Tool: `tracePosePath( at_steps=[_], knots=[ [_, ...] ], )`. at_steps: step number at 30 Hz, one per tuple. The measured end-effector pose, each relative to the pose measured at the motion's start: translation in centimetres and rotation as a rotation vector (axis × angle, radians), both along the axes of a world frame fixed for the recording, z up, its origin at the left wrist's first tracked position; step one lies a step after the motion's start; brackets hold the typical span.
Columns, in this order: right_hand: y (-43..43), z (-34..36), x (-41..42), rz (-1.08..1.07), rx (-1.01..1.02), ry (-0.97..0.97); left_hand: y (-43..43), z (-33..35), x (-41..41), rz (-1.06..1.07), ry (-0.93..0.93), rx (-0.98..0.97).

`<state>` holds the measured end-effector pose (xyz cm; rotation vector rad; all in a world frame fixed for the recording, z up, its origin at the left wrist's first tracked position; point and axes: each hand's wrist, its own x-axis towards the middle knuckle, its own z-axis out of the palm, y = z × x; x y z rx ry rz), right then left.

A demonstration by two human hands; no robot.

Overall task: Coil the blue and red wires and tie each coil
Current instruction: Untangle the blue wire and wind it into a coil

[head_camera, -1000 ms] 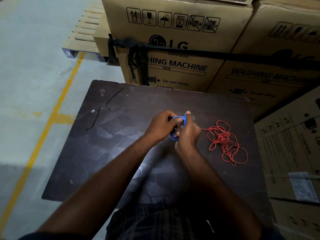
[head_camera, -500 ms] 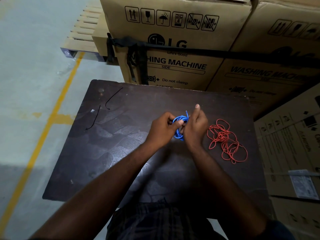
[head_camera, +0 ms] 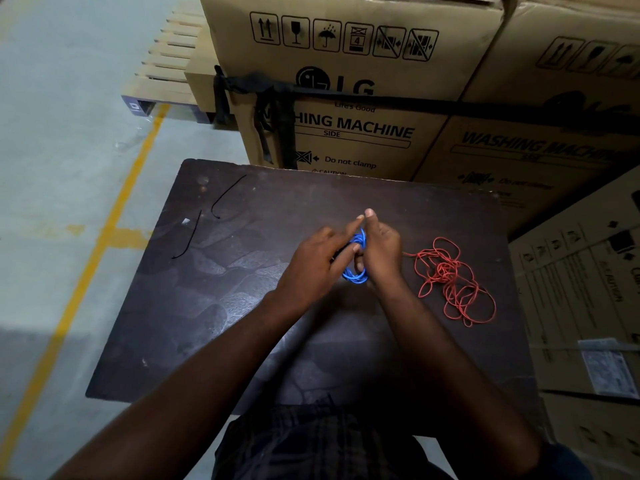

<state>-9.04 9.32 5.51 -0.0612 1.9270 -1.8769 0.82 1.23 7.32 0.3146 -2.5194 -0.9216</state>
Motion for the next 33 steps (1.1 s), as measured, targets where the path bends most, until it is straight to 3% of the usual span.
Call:
tracePosePath(
  at_steps=[10, 16, 20, 27, 33],
  knots=[
    [-0.6, 1.8, 0.9, 0.1, -0.015, -0.314, -0.4, -1.2, 0.5, 0.063, 0.015, 0.027],
    [0.2, 1.4, 1.4, 0.341, -0.227, -0.203, -1.3, -1.1, 0.6, 0.159, 0.044, 0.077],
    [1.1, 1.5, 1.0, 0.408, -0.263, -0.268, -1.8, -0.9, 0.9, 0.184, 0.05, 0.08],
    [1.8, 2.5, 0.8, 0.48, -0.128, -0.125, -2.2, -1.2, 1.4, 0.178, 0.063, 0.157],
    [1.0, 3.2, 0.1, 0.446, 0.095, 0.127, -2.1, -1.2, 2.2, 0.226, 0.082, 0.251]
  ],
)
